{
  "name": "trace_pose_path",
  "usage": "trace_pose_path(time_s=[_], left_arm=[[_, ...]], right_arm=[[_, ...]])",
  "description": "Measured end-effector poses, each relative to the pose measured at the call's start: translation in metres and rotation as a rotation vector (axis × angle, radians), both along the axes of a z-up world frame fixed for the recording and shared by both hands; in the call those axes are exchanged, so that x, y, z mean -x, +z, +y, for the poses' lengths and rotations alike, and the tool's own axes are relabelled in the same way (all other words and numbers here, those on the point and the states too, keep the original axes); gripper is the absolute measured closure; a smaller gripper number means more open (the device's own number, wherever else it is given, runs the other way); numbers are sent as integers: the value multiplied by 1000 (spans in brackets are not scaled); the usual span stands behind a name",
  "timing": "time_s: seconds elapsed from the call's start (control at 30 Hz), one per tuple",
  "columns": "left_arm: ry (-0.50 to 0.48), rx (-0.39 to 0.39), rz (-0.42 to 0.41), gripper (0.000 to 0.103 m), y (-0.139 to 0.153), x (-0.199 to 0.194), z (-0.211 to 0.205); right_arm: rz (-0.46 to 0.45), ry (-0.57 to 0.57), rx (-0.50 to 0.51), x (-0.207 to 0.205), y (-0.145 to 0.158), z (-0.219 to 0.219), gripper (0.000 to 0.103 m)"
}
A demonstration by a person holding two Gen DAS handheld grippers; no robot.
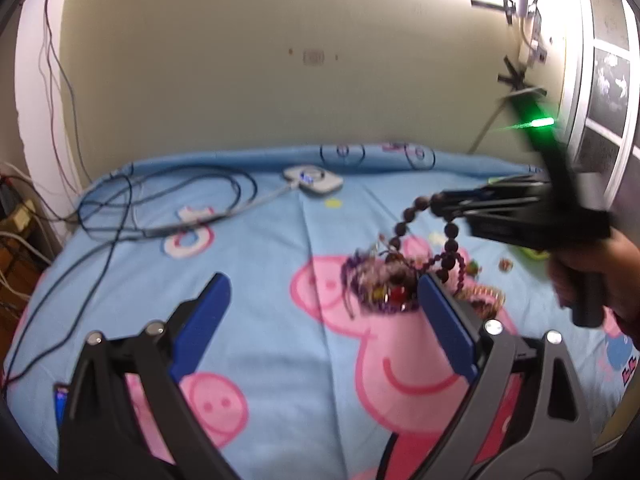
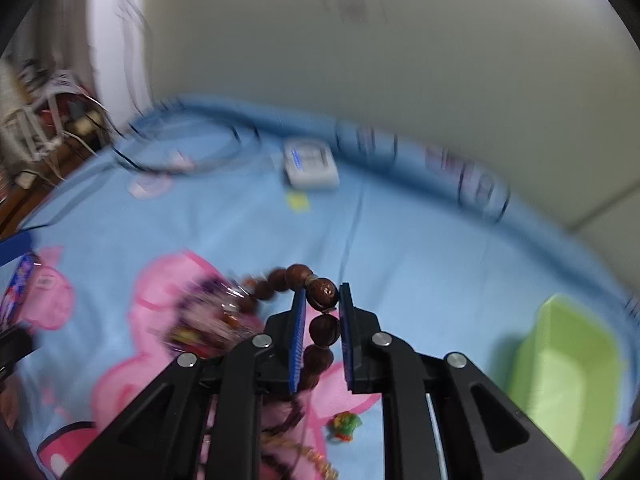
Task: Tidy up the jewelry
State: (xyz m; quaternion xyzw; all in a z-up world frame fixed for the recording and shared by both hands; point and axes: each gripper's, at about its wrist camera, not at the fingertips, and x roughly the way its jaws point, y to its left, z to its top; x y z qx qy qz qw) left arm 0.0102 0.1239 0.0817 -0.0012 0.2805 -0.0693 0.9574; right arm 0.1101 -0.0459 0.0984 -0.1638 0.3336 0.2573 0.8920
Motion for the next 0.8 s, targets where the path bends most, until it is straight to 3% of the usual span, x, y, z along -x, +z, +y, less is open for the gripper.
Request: trace_pose_path(time_s=[0.1,0.17,0.43,0.53,0.63,0.7,0.8], left_arm=[[-36,20,-43,12,16,2,-4],[-88,43,-82,12,28,7,-13],[-238,62,-107,12,45,4,-59],[-285,61,-82,20,44,0,-74],[-314,71,-95,20,46,12,-75],[-308,40,-90,19,38,20,-70],[-289,40,4,19,16,19,-60]], right_arm=[[-145,45,26,40,39,7,103],[-176,57,-1,57,59,4,103],[-112,60,-155,90,104,-27,103],[-135,67,-160,103,112,-35,103],[-122,37,-226,115,113,-61,103],[-133,-10,-195,114,102,-69,103],[-71,-57,-199,107,82,-85,103]])
